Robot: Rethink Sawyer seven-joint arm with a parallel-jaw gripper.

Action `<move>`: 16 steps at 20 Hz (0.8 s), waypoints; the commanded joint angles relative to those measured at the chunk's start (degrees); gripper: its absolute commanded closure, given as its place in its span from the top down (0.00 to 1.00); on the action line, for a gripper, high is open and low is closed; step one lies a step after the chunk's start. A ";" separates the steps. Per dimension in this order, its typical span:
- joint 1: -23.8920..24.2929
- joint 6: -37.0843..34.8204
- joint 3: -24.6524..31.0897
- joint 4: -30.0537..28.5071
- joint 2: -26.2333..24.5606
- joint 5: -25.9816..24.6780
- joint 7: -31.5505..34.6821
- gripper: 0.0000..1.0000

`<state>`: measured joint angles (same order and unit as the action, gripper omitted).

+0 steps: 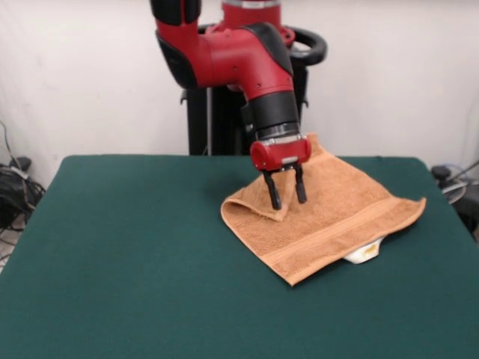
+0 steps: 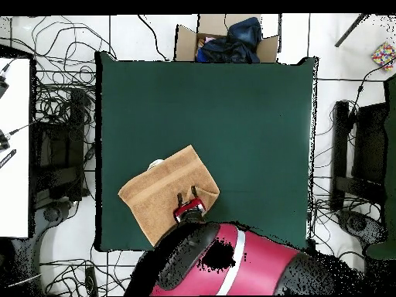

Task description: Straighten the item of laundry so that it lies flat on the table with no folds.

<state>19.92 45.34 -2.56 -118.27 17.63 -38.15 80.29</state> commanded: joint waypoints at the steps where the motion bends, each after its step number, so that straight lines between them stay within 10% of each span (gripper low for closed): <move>1: -1.98 -8.79 -0.38 8.69 -3.76 3.42 7.13 1.00; 16: -6.49 -6.41 -6.15 8.60 -3.79 8.02 5.83 1.00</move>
<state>15.74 43.11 -6.17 -117.51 15.60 -36.26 80.29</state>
